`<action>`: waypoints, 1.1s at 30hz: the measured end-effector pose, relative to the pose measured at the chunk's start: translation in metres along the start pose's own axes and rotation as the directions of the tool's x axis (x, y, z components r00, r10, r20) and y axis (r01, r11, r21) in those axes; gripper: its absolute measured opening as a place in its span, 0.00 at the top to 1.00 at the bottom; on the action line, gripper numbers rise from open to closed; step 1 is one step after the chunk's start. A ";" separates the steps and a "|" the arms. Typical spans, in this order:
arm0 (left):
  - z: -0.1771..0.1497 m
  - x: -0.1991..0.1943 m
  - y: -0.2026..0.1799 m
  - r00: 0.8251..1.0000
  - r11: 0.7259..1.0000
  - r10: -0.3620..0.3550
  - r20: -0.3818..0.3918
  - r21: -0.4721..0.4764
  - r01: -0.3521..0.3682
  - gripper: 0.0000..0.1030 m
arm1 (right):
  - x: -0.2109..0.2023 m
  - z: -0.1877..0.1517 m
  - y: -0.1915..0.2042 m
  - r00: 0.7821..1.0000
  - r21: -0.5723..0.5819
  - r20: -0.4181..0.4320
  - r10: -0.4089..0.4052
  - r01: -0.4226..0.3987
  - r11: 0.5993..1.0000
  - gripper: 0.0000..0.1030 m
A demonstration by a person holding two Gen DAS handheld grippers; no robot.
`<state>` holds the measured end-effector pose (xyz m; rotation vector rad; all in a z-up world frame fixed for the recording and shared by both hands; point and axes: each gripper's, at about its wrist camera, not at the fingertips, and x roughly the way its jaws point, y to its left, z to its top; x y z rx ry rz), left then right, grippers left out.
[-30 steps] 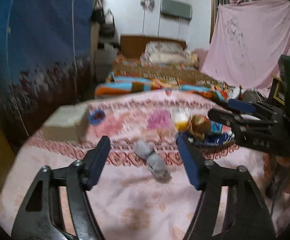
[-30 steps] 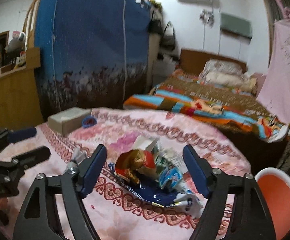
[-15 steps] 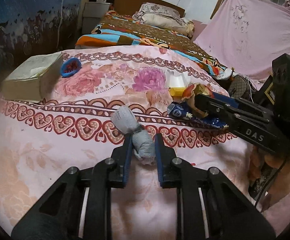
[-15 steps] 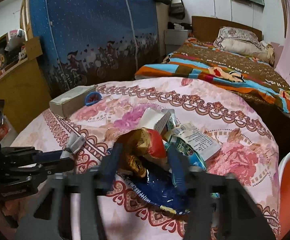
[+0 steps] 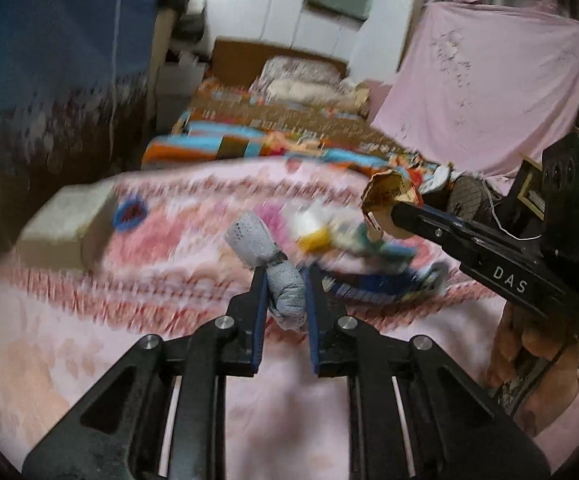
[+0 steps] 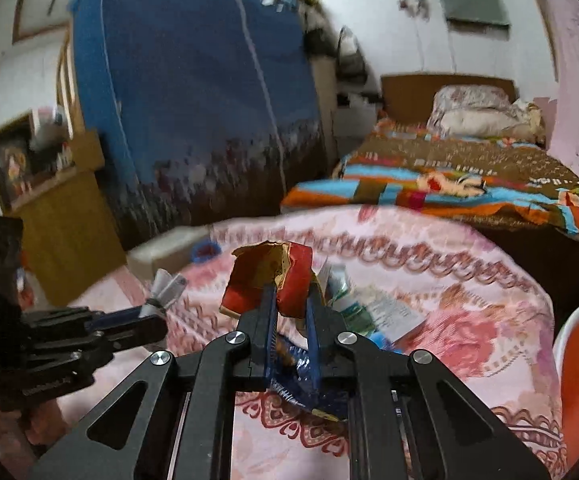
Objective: Collect trash
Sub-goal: 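Carry both items to the orange basin and open both tools to drop them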
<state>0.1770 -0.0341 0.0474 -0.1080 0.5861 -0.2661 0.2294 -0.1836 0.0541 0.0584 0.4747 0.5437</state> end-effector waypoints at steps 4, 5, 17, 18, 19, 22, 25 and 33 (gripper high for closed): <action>0.019 -0.008 -0.037 0.993 0.990 -0.035 0.113 0.136 0.020 0.97 | -0.031 0.008 -0.013 0.990 0.036 0.131 -0.058 0.053 0.998 0.89; 0.024 -0.009 -0.048 0.988 0.985 -0.056 0.141 0.171 0.031 0.97 | -0.041 0.010 -0.017 0.981 0.045 0.174 -0.085 0.078 0.996 0.89; 0.065 0.024 -0.141 0.949 0.917 -0.282 0.143 0.332 0.222 0.97 | -0.110 0.012 -0.083 0.820 0.145 0.288 -0.494 0.473 0.869 0.89; 0.065 0.025 -0.145 0.947 0.914 -0.293 0.134 0.331 0.236 0.97 | -0.113 0.011 -0.091 0.810 0.163 0.279 -0.516 0.490 0.856 0.89; 0.065 0.028 -0.151 0.944 0.909 -0.308 0.120 0.328 0.255 0.97 | -0.115 0.010 -0.098 0.801 0.176 0.270 -0.534 0.504 0.846 0.89; 0.067 0.039 -0.168 0.934 0.894 -0.348 0.079 0.326 0.306 0.97 | -0.126 0.002 -0.122 0.773 0.220 0.238 -0.588 0.546 0.808 0.89; 0.069 0.052 -0.187 0.925 0.878 -0.379 0.022 0.326 0.351 0.97 | -0.138 -0.006 -0.139 0.751 0.255 0.206 -0.627 0.578 0.775 0.88; 0.066 0.094 -0.229 0.882 0.847 -0.448 -0.148 0.246 0.471 0.97 | -0.153 -0.020 -0.163 0.725 0.318 0.115 -0.679 0.621 0.716 0.87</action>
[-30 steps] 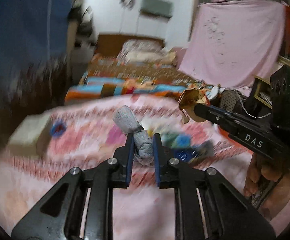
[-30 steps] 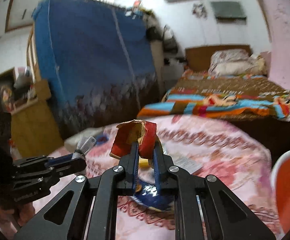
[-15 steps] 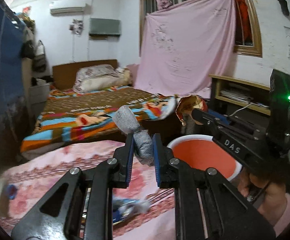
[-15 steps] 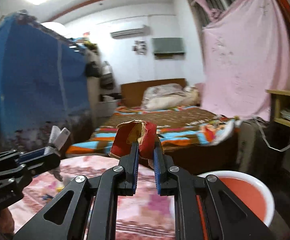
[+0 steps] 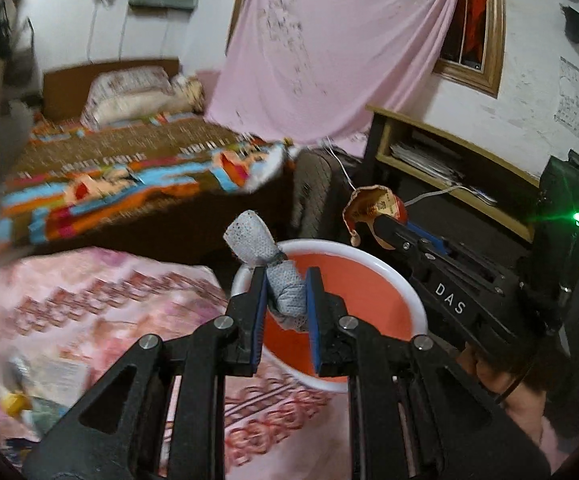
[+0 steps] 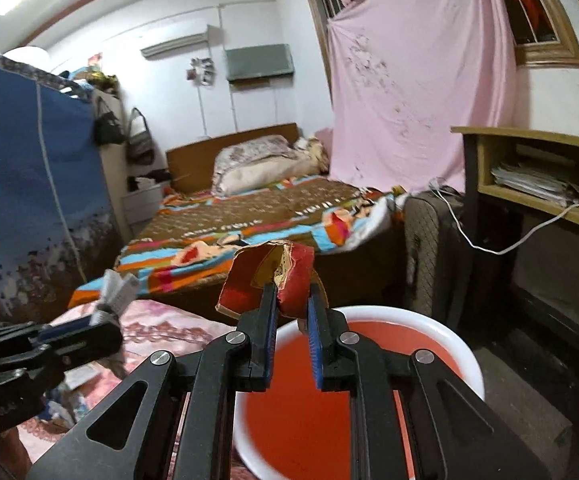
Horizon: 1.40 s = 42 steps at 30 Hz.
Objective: Collect trash
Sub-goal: 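Carry both items to the orange basin and open both tools to drop them, then move both tools back over the trash on the quilt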
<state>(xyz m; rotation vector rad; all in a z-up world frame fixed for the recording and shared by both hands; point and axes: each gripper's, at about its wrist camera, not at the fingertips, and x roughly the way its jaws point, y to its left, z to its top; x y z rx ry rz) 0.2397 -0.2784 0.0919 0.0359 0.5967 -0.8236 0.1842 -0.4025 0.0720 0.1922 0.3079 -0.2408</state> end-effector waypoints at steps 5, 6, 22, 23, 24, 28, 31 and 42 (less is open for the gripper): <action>-0.001 0.022 -0.007 0.996 0.999 -0.048 -0.072 -0.026 0.046 0.97 | 0.005 -0.001 -0.010 0.999 0.027 -0.043 -0.025 0.026 0.999 0.87; -0.002 0.024 -0.007 0.995 0.998 -0.054 -0.080 -0.033 0.051 0.97 | 0.007 0.000 -0.013 0.998 0.031 -0.052 -0.028 0.029 0.999 0.87; -0.004 0.042 0.007 0.990 0.987 -0.079 -0.116 -0.148 0.062 0.78 | 0.013 -0.002 -0.024 0.992 0.062 -0.118 -0.050 0.058 0.996 0.71; -0.004 0.039 0.008 0.991 0.987 -0.074 -0.107 -0.151 0.058 0.77 | 0.013 -0.002 -0.023 0.992 0.064 -0.117 -0.049 0.057 0.996 0.71; -0.005 0.038 0.009 0.993 0.987 -0.067 -0.100 -0.149 0.052 0.76 | 0.013 -0.002 -0.023 0.992 0.068 -0.116 -0.046 0.054 0.996 0.71; -0.008 0.022 0.015 0.998 0.989 -0.003 -0.056 -0.145 -0.005 0.73 | 0.010 -0.001 -0.022 0.995 0.073 -0.095 -0.029 0.037 0.997 0.70; -0.011 0.006 0.022 0.998 0.988 0.064 -0.007 -0.138 -0.064 0.66 | 0.003 0.002 -0.016 0.999 0.070 -0.046 -0.002 0.005 0.998 0.53; -0.031 -0.091 0.057 0.914 0.929 0.349 0.208 -0.202 -0.309 0.25 | -0.031 0.007 0.031 0.982 -0.014 0.154 0.112 -0.111 0.994 0.12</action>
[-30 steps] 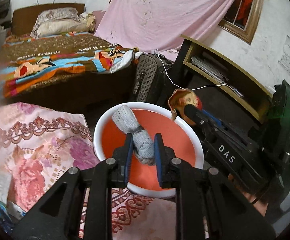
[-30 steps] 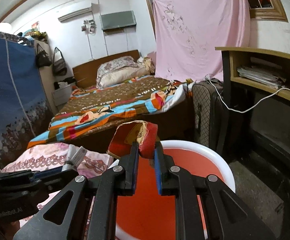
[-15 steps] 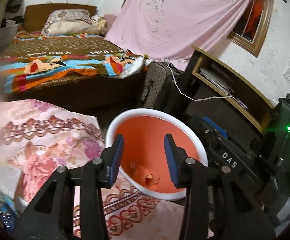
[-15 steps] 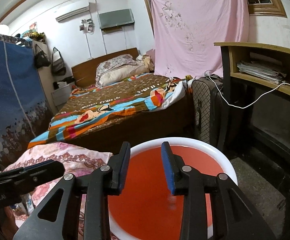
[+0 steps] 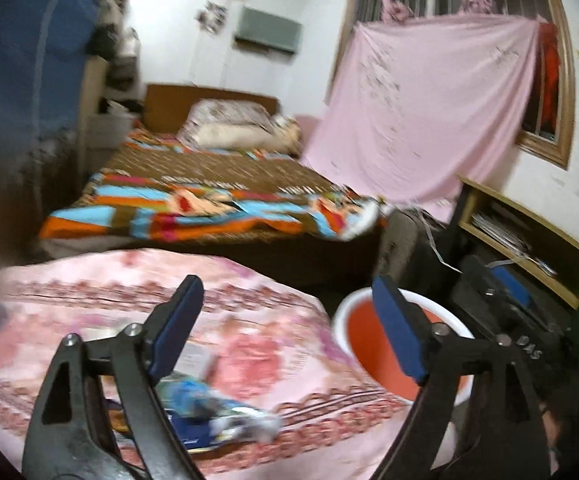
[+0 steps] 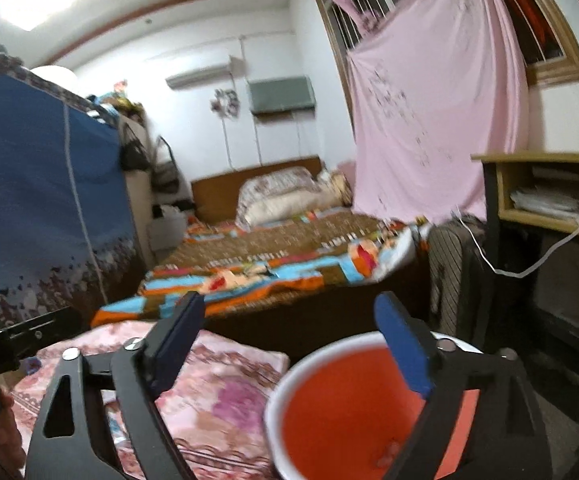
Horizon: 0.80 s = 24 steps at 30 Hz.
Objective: Collect trash
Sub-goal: 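Move both tools back over the trash on the quilt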
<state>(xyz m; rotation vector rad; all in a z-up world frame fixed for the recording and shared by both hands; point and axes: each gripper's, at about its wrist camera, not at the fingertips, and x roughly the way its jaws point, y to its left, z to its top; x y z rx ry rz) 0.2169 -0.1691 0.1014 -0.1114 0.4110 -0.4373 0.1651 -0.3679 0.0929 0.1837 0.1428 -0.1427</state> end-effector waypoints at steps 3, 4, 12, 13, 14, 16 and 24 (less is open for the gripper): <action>-0.002 -0.023 0.020 0.994 0.996 0.090 0.063 -0.004 -0.090 0.11 | -0.005 0.001 0.013 0.999 -0.019 0.037 0.036 -0.035 0.999 0.00; -0.003 -0.030 0.026 0.990 0.994 0.112 0.087 -0.013 -0.112 0.11 | -0.008 0.001 0.017 0.997 -0.027 0.054 0.046 -0.045 0.999 0.00; -0.023 -0.075 0.068 0.957 0.971 0.237 0.167 -0.066 -0.229 0.11 | -0.020 -0.006 0.056 0.982 -0.095 0.103 0.161 -0.152 0.984 0.00; -0.026 -0.079 0.070 0.954 0.969 0.245 0.172 -0.066 -0.237 0.11 | -0.022 -0.007 0.061 0.978 -0.108 0.110 0.177 -0.165 0.980 0.00; -0.030 -0.084 0.075 0.948 0.965 0.262 0.180 -0.064 -0.254 0.11 | -0.023 -0.008 0.065 0.976 -0.116 0.114 0.186 -0.173 0.978 0.00; -0.035 -0.091 0.079 0.940 0.959 0.283 0.188 -0.057 -0.277 0.11 | -0.025 -0.010 0.074 0.969 -0.136 0.122 0.214 -0.198 0.971 0.00; -0.053 -0.106 0.105 0.927 0.940 0.341 0.155 -0.077 -0.333 0.11 | -0.017 -0.022 0.111 0.954 -0.210 0.056 0.293 -0.276 0.938 0.00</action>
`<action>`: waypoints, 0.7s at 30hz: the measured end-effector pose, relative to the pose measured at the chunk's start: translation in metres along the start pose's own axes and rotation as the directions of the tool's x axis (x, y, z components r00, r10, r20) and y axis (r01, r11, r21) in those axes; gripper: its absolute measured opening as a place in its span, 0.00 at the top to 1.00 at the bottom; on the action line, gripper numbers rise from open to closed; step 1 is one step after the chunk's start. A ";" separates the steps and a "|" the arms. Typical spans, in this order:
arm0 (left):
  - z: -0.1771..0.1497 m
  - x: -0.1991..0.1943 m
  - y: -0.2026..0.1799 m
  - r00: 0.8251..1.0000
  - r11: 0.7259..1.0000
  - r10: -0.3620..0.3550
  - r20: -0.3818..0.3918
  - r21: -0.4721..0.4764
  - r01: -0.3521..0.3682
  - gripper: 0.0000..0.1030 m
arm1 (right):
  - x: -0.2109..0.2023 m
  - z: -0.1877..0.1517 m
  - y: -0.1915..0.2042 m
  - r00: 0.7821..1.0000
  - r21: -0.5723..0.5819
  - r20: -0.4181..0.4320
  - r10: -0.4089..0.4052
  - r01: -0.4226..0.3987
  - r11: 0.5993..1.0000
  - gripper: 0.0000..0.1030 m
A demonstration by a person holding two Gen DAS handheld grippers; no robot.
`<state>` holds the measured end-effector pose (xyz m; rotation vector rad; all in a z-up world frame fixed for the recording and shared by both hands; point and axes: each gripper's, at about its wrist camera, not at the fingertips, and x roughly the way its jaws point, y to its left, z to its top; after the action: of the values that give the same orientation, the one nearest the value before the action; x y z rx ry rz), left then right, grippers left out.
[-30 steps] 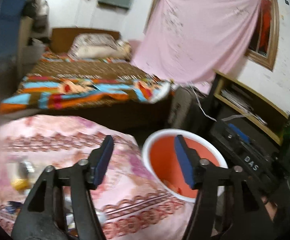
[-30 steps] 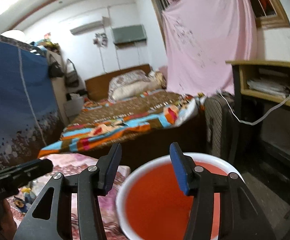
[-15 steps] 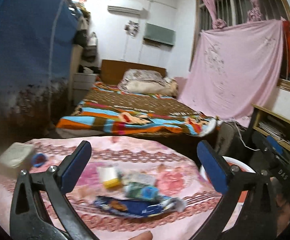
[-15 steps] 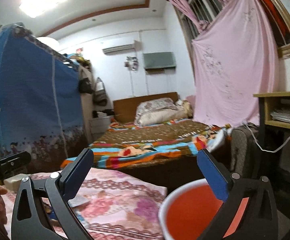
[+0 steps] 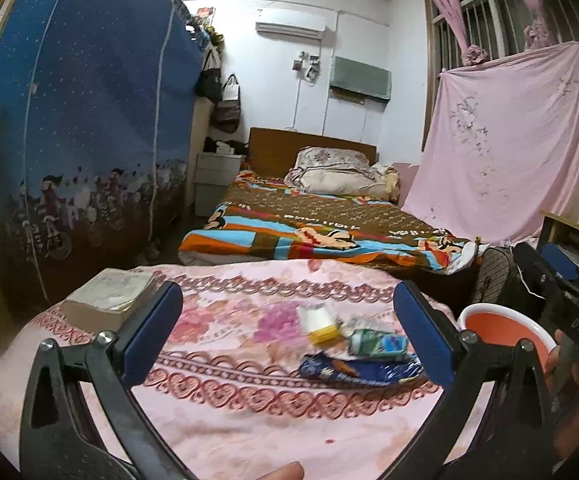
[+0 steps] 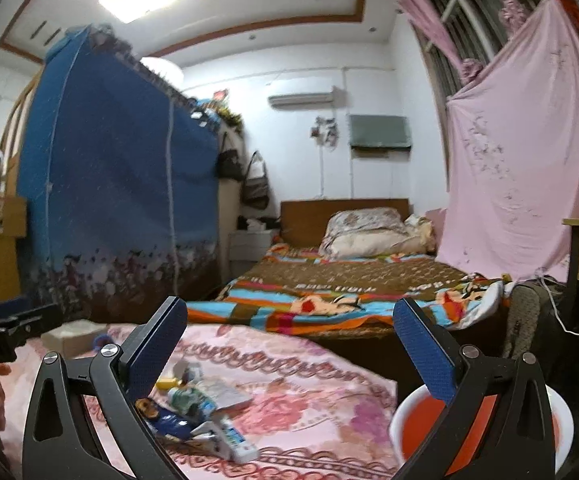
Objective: Collect trash
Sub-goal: 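Move both tools back over the trash on the quilt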
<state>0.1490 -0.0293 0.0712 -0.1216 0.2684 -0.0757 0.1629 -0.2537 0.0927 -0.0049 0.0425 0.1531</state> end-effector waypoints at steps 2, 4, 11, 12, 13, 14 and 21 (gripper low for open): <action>-0.001 0.003 0.002 1.000 1.000 0.019 -0.020 0.013 -0.019 0.11 | 0.007 -0.004 0.007 0.999 -0.013 -0.042 0.023 -0.024 1.000 0.00; -0.004 0.004 0.001 0.999 0.999 0.020 -0.044 0.026 -0.019 0.11 | 0.020 -0.008 0.014 0.993 -0.022 -0.110 0.046 -0.049 0.999 0.00; -0.012 0.026 0.004 0.981 1.000 -0.022 -0.191 0.005 0.024 0.19 | 0.045 -0.024 0.023 0.955 0.005 -0.277 0.108 -0.111 0.994 0.13; -0.014 0.031 0.002 0.975 1.000 -0.027 -0.219 0.007 0.029 0.24 | 0.049 -0.027 0.023 0.948 0.009 -0.297 0.115 -0.118 0.993 0.16; -0.015 0.034 0.002 0.971 0.999 -0.032 -0.236 0.009 0.035 0.27 | 0.052 -0.029 0.024 0.940 0.013 -0.319 0.125 -0.128 0.992 0.19; -0.016 0.039 0.000 0.963 0.999 -0.046 -0.264 0.008 0.049 0.34 | 0.056 -0.031 0.025 0.930 0.019 -0.342 0.137 -0.139 0.990 0.23; -0.027 0.061 -0.009 0.909 0.988 -0.146 -0.390 -0.019 0.151 0.70 | 0.072 -0.045 0.031 0.865 0.052 -0.452 0.217 -0.218 0.975 0.51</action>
<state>0.1999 -0.0466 0.0305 -0.1143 0.6587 -0.2552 0.2269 -0.2121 0.0448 -0.0366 0.5174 0.3776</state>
